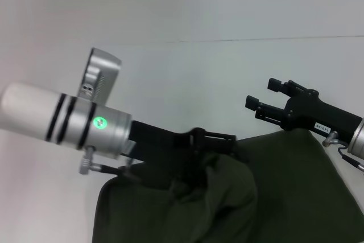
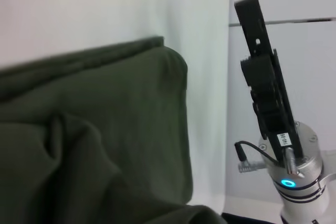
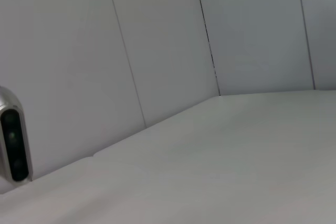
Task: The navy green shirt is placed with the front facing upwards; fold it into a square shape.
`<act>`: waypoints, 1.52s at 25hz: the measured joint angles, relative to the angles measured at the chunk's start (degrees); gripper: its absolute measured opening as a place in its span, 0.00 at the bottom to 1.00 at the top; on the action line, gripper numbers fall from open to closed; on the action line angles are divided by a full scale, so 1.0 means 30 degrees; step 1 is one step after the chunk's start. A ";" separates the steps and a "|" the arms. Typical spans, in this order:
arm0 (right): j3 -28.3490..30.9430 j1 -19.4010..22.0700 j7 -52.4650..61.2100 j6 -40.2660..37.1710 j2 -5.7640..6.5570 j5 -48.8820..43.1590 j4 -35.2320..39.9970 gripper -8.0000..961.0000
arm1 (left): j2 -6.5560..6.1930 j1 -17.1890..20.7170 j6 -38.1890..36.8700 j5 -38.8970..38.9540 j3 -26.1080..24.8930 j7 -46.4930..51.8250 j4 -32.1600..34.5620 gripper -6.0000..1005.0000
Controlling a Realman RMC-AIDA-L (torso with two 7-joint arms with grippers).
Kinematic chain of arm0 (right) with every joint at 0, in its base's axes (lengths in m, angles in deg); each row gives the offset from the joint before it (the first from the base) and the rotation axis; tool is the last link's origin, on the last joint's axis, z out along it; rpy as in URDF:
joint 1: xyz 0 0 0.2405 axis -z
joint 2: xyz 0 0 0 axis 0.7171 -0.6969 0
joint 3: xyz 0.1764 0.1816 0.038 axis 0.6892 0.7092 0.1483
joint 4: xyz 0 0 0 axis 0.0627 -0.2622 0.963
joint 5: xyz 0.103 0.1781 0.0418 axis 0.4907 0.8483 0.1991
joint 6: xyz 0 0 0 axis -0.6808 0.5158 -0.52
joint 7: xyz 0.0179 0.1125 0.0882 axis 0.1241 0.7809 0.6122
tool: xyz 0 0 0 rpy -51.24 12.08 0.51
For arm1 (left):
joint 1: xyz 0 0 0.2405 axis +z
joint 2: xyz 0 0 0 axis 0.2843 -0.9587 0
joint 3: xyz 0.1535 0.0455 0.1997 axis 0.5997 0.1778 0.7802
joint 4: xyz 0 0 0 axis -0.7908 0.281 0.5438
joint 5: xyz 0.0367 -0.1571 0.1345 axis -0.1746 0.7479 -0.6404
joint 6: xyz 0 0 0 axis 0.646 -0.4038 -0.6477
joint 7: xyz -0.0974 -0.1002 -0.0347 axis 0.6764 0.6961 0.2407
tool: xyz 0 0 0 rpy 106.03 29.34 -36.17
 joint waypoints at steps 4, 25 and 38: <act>0.0000 0.0001 -0.0018 0.0000 0.0012 0.0100 0.0001 0.94 | -0.0999 0.0018 -0.0710 -0.0259 0.0531 0.0391 0.0229 0.93; -0.4119 -0.0406 0.9609 -0.2070 0.0191 0.0043 0.5743 0.94 | -0.3000 0.3434 -0.7289 -0.4300 -0.7680 -0.8072 0.7288 0.93; -0.9609 -0.5402 2.6922 -0.7797 0.1325 -0.7780 1.5138 0.94 | -0.1633 0.7488 -0.8076 -0.0551 -1.2517 -1.7546 0.7812 0.93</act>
